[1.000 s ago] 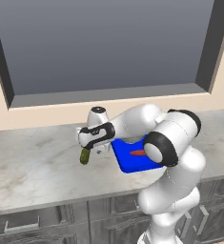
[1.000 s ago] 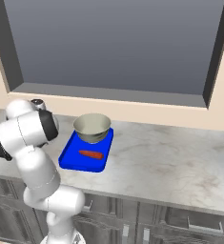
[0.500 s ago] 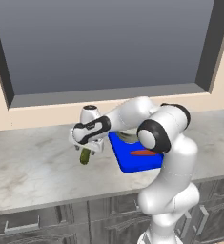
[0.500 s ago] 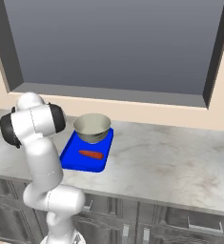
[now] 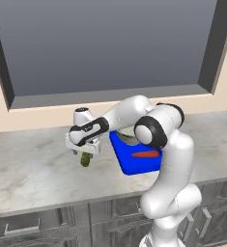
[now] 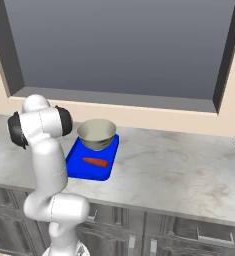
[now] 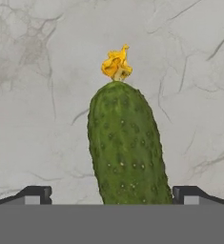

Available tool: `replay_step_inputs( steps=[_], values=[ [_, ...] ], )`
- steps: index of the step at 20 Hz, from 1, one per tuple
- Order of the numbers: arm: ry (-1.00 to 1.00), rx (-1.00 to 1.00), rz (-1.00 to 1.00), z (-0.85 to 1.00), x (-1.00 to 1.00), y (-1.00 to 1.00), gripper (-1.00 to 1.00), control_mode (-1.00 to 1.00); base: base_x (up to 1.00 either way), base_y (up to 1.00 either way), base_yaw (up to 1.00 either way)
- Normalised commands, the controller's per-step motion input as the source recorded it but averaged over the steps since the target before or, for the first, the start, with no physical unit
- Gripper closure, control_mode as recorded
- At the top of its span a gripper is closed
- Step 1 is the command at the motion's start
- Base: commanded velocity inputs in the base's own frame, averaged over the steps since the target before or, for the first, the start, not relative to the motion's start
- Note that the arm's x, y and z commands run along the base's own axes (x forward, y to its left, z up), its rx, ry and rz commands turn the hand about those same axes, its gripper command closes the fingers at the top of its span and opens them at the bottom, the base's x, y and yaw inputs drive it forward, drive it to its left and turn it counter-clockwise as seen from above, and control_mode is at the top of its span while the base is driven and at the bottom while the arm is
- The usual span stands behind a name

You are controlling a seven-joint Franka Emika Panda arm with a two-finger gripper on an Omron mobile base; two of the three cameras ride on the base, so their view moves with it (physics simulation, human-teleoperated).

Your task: Place the two vegetables and bowl onto the tray for setting up a vegetable dip station.

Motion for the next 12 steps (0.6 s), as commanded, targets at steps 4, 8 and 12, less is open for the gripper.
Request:
replay_step_inputs(
  steps=[4, 8, 12],
  values=[
    [0.00, -0.04, 0.01, -0.17, 0.00, 0.02, -1.00, -1.00, 0.00, 0.00, 0.00],
    [0.00, -0.04, 0.01, -0.19, 0.00, 0.00, -1.00, -1.00, 0.00, 0.00, 0.00],
    [0.00, -0.03, 0.00, -0.17, -0.07, -0.05, -1.00, -1.00, 0.00, 0.00, 0.00]
  ],
)
